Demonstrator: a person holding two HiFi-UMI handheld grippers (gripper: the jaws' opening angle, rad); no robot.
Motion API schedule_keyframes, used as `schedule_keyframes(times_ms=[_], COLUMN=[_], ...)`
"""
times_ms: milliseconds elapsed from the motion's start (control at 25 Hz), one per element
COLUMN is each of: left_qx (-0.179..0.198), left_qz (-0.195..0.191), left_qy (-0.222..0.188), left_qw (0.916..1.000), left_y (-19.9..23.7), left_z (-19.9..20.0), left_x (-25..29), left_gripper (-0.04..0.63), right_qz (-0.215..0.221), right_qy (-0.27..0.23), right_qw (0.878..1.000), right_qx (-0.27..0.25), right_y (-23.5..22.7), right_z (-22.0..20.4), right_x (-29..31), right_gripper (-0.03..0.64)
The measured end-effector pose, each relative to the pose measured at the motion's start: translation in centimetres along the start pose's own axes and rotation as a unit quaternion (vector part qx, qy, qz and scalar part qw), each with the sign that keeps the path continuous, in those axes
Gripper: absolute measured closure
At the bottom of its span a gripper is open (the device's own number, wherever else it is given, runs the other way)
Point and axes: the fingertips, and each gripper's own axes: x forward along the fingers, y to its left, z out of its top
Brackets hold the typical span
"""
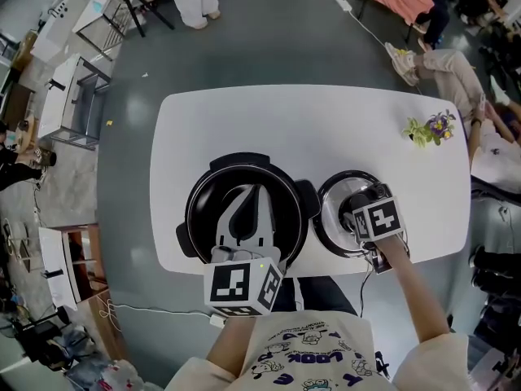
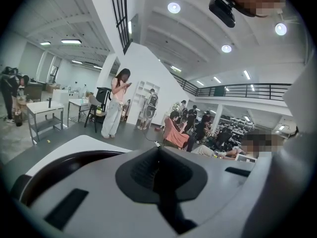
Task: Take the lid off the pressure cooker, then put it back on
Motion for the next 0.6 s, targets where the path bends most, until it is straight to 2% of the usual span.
schedule_keyframes(times_ms=[240, 600], left_qx=[-0.004, -0.01], left_qz=[0.002, 0.003], left_qy=[0.001, 0.003], left_qw=[1.0, 0.9999], left_y=[0.4, 0.9], left_z=[-0.2, -0.5], left_x=[-0.2, -0.4], left_gripper=[0.581, 0.581], right_qz=[0.0, -0.025], right_qy=[0.001, 0.003], right_qw=[1.0, 1.0], right_qx=[0.017, 0.008], right_y=[0.7, 1.2], right_z=[-0.4, -1.0], right_x=[1.0, 2.0], right_gripper=[0.324, 0.322])
